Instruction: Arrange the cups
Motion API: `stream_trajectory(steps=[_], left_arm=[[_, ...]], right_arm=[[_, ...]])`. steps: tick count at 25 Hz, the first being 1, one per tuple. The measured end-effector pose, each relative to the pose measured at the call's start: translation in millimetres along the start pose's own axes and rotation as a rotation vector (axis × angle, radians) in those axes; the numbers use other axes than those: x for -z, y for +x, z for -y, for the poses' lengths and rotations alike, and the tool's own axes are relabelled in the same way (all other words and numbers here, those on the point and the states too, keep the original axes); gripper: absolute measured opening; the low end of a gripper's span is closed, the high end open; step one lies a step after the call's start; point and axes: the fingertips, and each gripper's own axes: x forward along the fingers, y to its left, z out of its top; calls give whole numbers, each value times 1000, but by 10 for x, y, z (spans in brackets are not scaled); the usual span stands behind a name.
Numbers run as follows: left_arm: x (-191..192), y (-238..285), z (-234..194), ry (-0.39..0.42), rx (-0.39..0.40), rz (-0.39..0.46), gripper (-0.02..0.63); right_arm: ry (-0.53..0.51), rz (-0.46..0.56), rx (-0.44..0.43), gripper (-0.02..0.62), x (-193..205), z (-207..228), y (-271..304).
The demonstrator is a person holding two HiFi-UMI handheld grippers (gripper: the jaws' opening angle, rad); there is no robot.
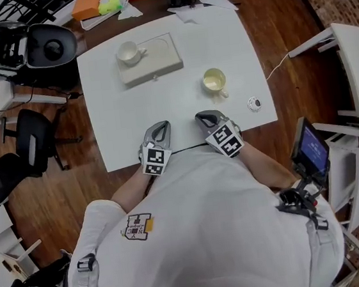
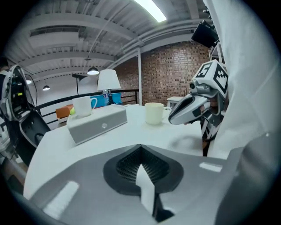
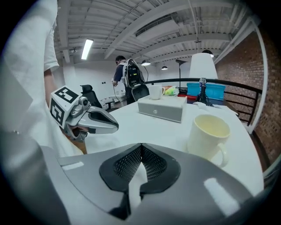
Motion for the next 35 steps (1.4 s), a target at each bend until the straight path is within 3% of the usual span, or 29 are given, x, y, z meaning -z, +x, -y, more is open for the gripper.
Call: stream_trajectory(steps=[5,21,35], left_arm=[[145,10,151,-79,27,-44,6],[94,124,286,-69,49,-89,6],[6,139,298,-42,39,-59,6]], right_arm=[[-11,-5,-6,0,53,10,-43],[-8,8,-9,0,93,110,-97],[-1,15,-12,0,119,120,-89]])
